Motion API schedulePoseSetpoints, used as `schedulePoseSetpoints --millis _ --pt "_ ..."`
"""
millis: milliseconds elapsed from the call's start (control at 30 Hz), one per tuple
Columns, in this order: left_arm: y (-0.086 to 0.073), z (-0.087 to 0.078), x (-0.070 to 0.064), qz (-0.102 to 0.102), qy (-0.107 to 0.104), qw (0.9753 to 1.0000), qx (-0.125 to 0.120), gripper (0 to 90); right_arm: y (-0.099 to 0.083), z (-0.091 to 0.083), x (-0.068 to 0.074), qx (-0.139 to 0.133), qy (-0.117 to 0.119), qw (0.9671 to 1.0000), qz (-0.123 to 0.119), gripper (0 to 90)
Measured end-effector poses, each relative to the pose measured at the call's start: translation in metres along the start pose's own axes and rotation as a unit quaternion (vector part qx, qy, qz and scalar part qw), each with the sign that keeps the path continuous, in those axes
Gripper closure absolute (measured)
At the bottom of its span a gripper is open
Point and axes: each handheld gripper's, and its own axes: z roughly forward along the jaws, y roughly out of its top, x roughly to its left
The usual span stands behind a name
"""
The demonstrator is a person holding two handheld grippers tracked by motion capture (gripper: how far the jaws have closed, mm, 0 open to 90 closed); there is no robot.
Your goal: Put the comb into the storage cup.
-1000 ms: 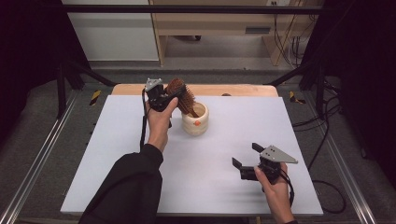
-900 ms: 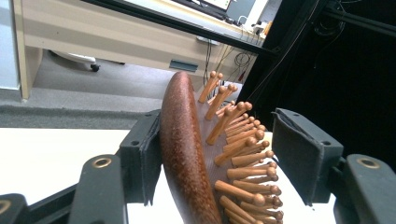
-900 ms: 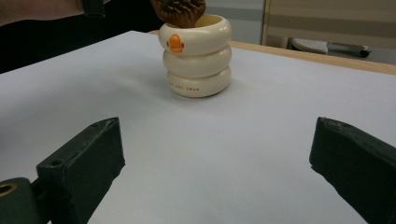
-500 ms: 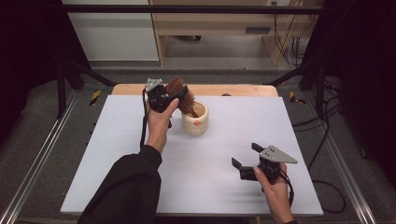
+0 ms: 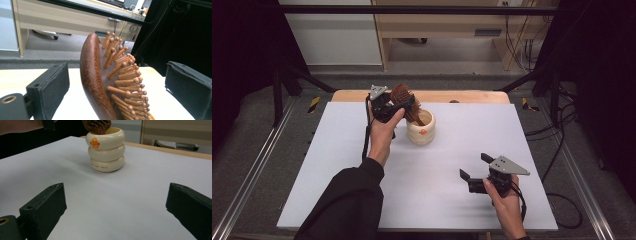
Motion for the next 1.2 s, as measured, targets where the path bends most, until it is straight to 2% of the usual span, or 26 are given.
schedulePoseSetpoints --millis 500,933,1200 --pt "-0.007 -0.007 -0.002 0.02 -0.002 0.9998 0.005 5.3 0.0 0.001 0.001 0.003 0.003 1.0 0.0 3.0" --pt "-0.011 -0.013 -0.002 0.025 -0.001 0.9997 0.001 4.9 0.0 0.001 0.001 0.003 0.003 1.0 -0.003 3.0" --pt "-0.012 -0.018 -0.005 0.048 0.0 0.9989 0.002 4.4 0.0 0.001 0.001 0.004 0.003 1.0 -0.003 3.0"
